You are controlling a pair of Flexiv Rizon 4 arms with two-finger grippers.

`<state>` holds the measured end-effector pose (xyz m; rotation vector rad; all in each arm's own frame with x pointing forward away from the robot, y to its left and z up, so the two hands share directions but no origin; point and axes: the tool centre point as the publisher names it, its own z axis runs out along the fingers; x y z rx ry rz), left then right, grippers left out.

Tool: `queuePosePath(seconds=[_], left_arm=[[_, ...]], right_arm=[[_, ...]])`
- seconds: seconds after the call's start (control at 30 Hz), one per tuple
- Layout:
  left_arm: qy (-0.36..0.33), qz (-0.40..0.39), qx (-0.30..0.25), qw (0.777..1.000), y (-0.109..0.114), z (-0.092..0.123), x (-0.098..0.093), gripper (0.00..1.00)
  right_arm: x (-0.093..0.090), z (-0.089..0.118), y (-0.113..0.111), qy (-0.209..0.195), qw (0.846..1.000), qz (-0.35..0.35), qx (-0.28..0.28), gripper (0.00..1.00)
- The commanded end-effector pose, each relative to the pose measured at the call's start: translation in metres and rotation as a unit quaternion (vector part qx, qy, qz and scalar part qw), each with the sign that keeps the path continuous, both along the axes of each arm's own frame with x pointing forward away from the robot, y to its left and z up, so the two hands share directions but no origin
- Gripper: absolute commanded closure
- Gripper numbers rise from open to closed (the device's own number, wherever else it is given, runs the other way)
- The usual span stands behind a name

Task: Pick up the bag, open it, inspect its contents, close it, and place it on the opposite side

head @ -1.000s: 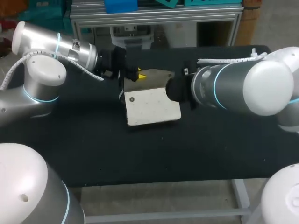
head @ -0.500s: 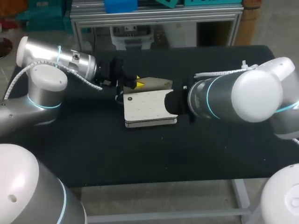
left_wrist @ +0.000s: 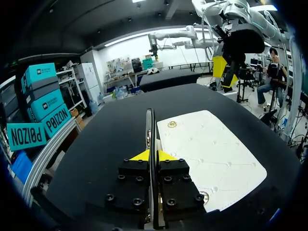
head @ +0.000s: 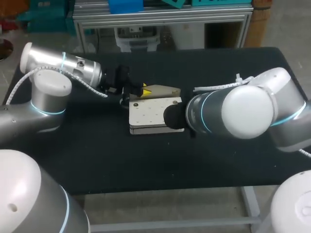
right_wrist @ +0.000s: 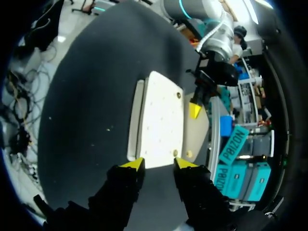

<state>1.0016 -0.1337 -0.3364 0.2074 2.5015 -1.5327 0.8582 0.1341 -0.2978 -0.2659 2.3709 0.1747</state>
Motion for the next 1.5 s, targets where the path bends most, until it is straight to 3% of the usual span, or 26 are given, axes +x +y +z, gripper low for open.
queuePosePath(seconds=[0.03, 0.17, 0.4, 0.57, 0.83, 1.0, 1.3, 1.5], left_arm=[[0.004, -0.001, -0.001, 1.0, -0.001, -0.004, 0.003, 1.0], [0.01, 0.002, -0.005, 1.0, -0.001, -0.007, 0.003, 1.0], [0.024, 0.006, -0.013, 1.0, 0.002, -0.01, 0.006, 1.0], [0.03, 0.006, -0.01, 0.999, 0.002, -0.013, 0.009, 1.0], [0.035, 0.005, -0.007, 0.999, 0.002, -0.019, 0.015, 1.0], [0.038, 0.007, -0.007, 0.999, 0.002, -0.021, 0.018, 1.0], [0.044, 0.004, -0.004, 0.999, -0.001, -0.025, 0.021, 1.0], [0.044, 0.0, 0.0, 0.999, -0.002, -0.027, 0.021, 1.0]], right_arm=[[-0.01, -0.011, 0.003, -0.203, 0.978, -0.022, 0.034, 0.6], [-0.011, -0.018, 0.005, -0.212, 0.976, -0.044, 0.034, 0.58], [0.002, -0.001, -0.005, -0.24, 0.967, -0.074, 0.045, 0.61], [0.001, -0.022, 0.003, -0.234, 0.969, -0.063, 0.046, 0.57], [0.001, -0.038, 0.009, -0.237, 0.969, -0.05, 0.045, 0.52], [0.003, -0.047, 0.012, -0.237, 0.97, -0.051, 0.029, 0.35], [0.011, -0.063, 0.016, -0.226, 0.972, -0.053, 0.035, 0.4], [0.019, -0.068, 0.016, -0.224, 0.972, -0.056, 0.039, 0.51]])
